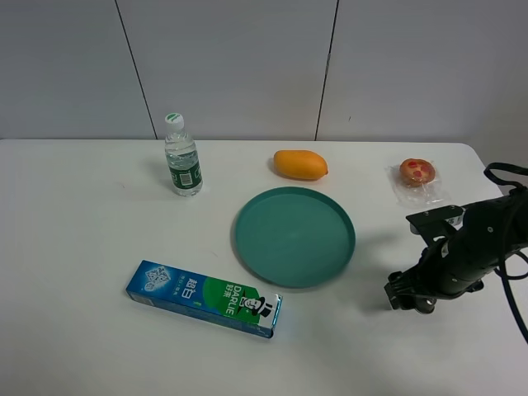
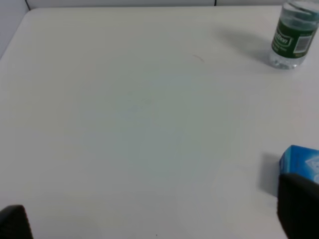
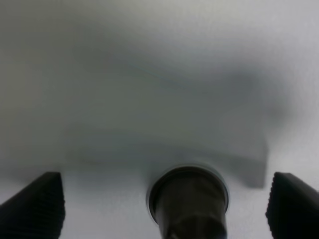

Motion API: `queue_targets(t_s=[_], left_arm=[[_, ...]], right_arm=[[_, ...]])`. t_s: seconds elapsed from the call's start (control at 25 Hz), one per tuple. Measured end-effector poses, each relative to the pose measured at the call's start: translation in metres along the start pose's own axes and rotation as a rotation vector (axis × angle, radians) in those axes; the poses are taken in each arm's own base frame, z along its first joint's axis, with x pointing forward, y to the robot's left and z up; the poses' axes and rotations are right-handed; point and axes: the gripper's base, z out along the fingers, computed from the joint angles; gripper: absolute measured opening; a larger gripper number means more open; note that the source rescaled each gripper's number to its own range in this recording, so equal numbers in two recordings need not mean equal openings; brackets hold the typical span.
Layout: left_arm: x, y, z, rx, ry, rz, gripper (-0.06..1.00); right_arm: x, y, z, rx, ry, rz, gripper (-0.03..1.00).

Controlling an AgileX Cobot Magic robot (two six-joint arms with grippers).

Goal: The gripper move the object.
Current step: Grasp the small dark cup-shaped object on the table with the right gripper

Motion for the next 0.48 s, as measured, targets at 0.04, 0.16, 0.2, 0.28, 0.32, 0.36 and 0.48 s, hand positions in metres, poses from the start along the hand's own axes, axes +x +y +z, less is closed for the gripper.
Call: queue_targets(t_s=[0.04, 0.16, 0.2, 0.28, 0.32, 0.36, 0.48], left_arm=[[0.0000, 0.0000, 0.0000, 0.000, 0.000, 0.000, 1.00], [0.0000, 0.0000, 0.0000, 0.000, 0.000, 0.000, 1.00], [0.0000, 0.0000, 0.0000, 0.000, 0.000, 0.000, 1.00], [0.0000, 0.0000, 0.0000, 0.000, 0.000, 0.000, 1.00], [0.0000, 0.0000, 0.0000, 0.000, 0.000, 0.000, 1.00], [0.0000, 0.0000, 0.0000, 0.000, 0.000, 0.000, 1.00], [0.0000, 0.0000, 0.0000, 0.000, 0.000, 0.000, 1.00]], right_arm=[[0.0012, 0.0002, 0.0000, -0.002, 0.013, 0.005, 0.69], [0.0048, 0.0007, -0.0001, -0.007, 0.053, 0.015, 0.65], [0.0056, 0.0007, -0.0002, -0.007, 0.062, 0.015, 0.64], [0.0059, 0.0007, -0.0002, -0.007, 0.065, 0.016, 0.63], [0.0059, 0.0007, -0.0002, -0.007, 0.065, 0.016, 0.63], [0.0059, 0.0007, -0.0002, -0.008, 0.065, 0.016, 0.63], [0.0060, 0.0008, -0.0002, -0.008, 0.067, 0.017, 0.61]])
